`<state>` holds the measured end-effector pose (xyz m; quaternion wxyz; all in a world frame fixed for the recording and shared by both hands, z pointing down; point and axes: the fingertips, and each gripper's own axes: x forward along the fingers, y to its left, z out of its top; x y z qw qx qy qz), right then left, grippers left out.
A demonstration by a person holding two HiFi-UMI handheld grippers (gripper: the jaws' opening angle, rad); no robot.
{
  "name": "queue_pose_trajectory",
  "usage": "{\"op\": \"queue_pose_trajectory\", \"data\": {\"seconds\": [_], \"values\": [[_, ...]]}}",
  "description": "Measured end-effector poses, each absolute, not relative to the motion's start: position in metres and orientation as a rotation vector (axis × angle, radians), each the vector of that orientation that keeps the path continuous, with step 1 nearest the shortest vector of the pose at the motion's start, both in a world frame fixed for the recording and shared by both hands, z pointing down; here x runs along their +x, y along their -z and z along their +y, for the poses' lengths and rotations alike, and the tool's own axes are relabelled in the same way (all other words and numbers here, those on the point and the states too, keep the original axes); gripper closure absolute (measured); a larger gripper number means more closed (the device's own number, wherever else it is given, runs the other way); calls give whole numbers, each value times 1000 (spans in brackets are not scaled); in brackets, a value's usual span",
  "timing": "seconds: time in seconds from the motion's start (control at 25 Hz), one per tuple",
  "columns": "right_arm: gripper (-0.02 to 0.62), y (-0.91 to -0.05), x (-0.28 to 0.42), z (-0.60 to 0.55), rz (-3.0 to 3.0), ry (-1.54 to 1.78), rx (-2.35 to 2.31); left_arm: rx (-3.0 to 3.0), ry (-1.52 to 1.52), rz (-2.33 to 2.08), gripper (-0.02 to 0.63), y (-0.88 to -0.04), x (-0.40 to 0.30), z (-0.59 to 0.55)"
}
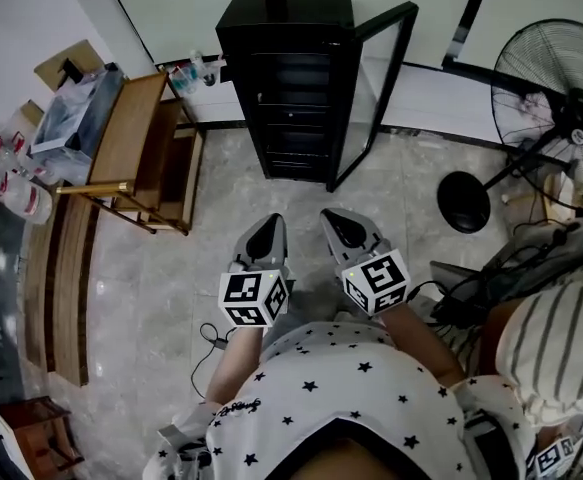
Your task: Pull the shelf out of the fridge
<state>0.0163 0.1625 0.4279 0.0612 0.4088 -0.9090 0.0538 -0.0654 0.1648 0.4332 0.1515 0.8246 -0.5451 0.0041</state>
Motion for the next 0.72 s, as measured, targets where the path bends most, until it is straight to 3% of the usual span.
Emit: {"op": "queue_pose_trajectory", "data": {"seconds": [0.72], "values": [[601, -427, -26, 96, -2742, -224, 1318, 2387, -19, -1484, 594, -438, -102, 95]]}}
